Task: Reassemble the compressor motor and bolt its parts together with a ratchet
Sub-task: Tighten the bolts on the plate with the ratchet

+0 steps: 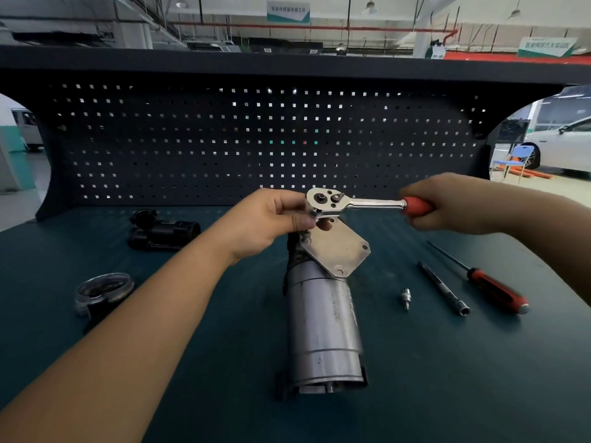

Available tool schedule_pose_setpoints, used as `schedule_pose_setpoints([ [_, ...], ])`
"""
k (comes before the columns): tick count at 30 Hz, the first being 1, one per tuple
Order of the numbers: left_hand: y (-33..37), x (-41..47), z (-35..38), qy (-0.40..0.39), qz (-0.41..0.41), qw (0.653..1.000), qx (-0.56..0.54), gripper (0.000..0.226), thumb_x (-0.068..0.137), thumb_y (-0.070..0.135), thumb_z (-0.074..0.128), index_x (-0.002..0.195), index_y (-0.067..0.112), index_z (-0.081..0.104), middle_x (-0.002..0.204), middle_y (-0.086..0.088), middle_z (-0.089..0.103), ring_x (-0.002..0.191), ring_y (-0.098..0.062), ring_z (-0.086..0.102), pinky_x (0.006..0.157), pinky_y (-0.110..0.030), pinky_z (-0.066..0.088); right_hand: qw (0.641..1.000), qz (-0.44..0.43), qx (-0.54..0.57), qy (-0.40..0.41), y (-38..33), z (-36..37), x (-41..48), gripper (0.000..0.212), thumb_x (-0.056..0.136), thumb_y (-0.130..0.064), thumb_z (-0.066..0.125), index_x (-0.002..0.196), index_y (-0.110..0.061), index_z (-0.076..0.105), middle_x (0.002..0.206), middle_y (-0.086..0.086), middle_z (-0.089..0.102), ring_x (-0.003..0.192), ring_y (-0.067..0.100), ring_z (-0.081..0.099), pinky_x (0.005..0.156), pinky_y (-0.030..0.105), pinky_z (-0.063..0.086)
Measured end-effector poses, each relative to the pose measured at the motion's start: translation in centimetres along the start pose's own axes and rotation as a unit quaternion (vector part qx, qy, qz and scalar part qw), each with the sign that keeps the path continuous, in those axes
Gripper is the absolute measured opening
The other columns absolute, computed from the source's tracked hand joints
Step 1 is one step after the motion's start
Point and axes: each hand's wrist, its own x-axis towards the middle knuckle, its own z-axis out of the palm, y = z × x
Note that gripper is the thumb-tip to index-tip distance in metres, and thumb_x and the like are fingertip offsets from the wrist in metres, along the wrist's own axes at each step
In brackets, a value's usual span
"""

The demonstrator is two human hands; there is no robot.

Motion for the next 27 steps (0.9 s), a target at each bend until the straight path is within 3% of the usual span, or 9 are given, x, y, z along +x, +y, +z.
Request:
schedule_pose_setpoints([
  [4,-0.3,-0.3,0.6,0.033,0.008,0.999,-0.018,0.023,0.088,-0.005,0.054,0.093,0.014,0.067,0.08,0.013,0.073,0.089,0.002,0.064,0.086,-0.014,0.048,1.0,0.013,0.02,-0.007,-0.4,0.7,-1.7,0.024,0.082,-0.018,0.064,0.067,-0.024,0.047,0.064,-0.006,0.051,0.059,0.006,0.047,0.055,0.022,0.035],
  [6,-0.3,-0.4,1.0,0.046,0.009,0.999,-0.028,0.023,0.085,-0.006,0.057,0.09,0.014,0.068,0.077,0.012,0.073,0.086,0.003,0.065,0.083,-0.014,0.048,0.999,0.027,0.033,0.0,-1.2,1.3,-3.2,0.028,0.082,-0.019,0.065,0.063,-0.024,0.045,0.06,-0.006,0.048,0.053,0.002,0.046,0.05,0.016,0.034],
  [9,-0.2,-0.5,1.3,0.07,0.01,0.996,-0.047,0.025,0.083,-0.009,0.059,0.087,0.014,0.068,0.074,0.012,0.072,0.08,0.004,0.066,0.077,-0.011,0.05,0.997,0.054,0.047,0.012,-2.8,2.1,-5.2,0.027,0.082,-0.022,0.062,0.063,-0.022,0.044,0.059,-0.005,0.047,0.052,0.003,0.046,0.055,0.012,0.037],
  [16,-0.2,-0.7,1.8,0.109,0.016,0.992,-0.063,0.028,0.078,-0.012,0.062,0.088,0.013,0.068,0.074,0.013,0.072,0.076,0.003,0.067,0.07,-0.01,0.049,0.99,0.105,0.094,0.029,-6.2,3.3,-8.2,0.026,0.083,-0.031,0.057,0.065,-0.016,0.045,0.059,-0.001,0.048,0.05,0.011,0.043,0.048,0.021,0.034],
  [20,-0.3,-0.6,2.0,0.119,0.024,0.991,-0.063,0.027,0.075,-0.011,0.065,0.084,0.014,0.068,0.073,0.013,0.072,0.075,0.003,0.067,0.068,-0.01,0.05,0.976,0.149,0.154,0.029,-8.0,4.0,-9.1,0.028,0.084,-0.03,0.055,0.065,-0.014,0.043,0.055,-0.002,0.046,0.038,0.01,0.041,0.04,0.017,0.033],
  [24,-0.5,-0.5,2.2,0.132,0.038,0.989,-0.057,0.027,0.07,-0.008,0.07,0.081,0.017,0.069,0.072,0.014,0.072,0.074,0.003,0.067,0.067,-0.01,0.05,0.965,0.168,0.199,0.018,-9.0,4.6,-9.6,0.027,0.084,-0.034,0.054,0.068,-0.013,0.045,0.058,0.0,0.051,0.039,0.012,0.042,0.047,0.033,0.047],
  [27,-0.6,-0.5,1.7,0.12,0.036,0.991,-0.04,0.024,0.07,-0.002,0.071,0.083,0.018,0.069,0.075,0.014,0.072,0.076,0.003,0.066,0.07,-0.011,0.05,0.976,0.15,0.158,0.013,-8.2,4.1,-9.2,0.025,0.084,-0.031,0.056,0.067,-0.015,0.046,0.059,-0.001,0.049,0.039,0.007,0.043,0.044,0.022,0.041],
])
